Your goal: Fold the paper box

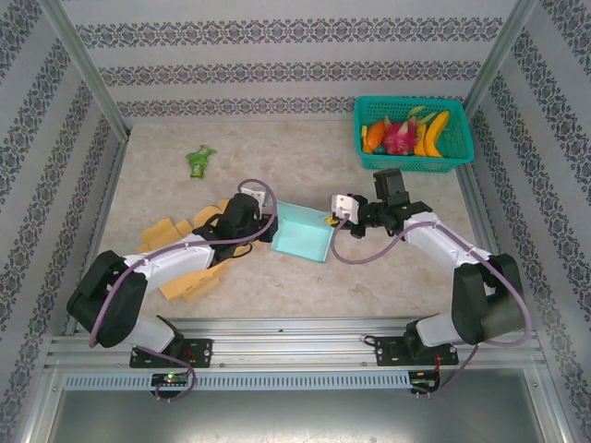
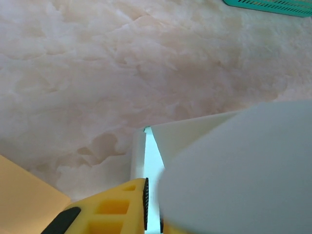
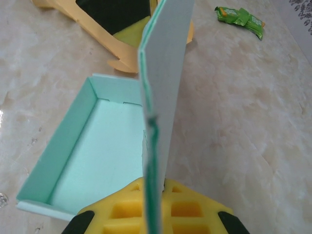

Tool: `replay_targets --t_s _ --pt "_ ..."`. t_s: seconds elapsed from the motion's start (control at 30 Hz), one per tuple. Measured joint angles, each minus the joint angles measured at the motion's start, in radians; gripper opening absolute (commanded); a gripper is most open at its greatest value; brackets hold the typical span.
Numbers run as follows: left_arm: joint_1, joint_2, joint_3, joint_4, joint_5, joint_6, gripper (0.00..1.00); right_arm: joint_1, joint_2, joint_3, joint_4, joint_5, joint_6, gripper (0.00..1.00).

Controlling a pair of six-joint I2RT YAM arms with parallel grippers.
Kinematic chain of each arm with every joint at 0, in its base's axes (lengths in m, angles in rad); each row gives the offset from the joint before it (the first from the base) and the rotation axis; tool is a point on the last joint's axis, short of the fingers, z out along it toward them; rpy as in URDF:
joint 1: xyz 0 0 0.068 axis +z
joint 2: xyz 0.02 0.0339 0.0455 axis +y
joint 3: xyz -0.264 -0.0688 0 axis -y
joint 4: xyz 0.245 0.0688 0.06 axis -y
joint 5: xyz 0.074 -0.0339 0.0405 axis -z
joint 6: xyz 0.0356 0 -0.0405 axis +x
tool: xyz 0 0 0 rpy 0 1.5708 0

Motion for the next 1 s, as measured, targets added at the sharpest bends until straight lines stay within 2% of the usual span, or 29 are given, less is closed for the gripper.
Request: replay_targets --t_s 0.5,0.57,0.67,1.0 --pt "-0.023 0.009 -0.056 0.008 -0.060 0.000 0.13 0.124 -0.023 -0.022 -0.079 0.227 -0.172 0.07" --pt "-0.031 -0.020 -0.067 0.003 -0.070 0.000 0.13 0.141 -0.029 -0.025 -0.081 0.255 -0.180 0.08" --pt "-0.052 -0.088 -0.080 -0.025 -0.110 0.001 0.13 0.166 -0.030 -0.030 -0.085 0.291 -0.190 0.16" --pt "-0.116 -0.322 -0.108 -0.205 -0.275 0.004 0.15 0.200 -0.031 -0.037 -0.111 0.364 -0.213 0.17"
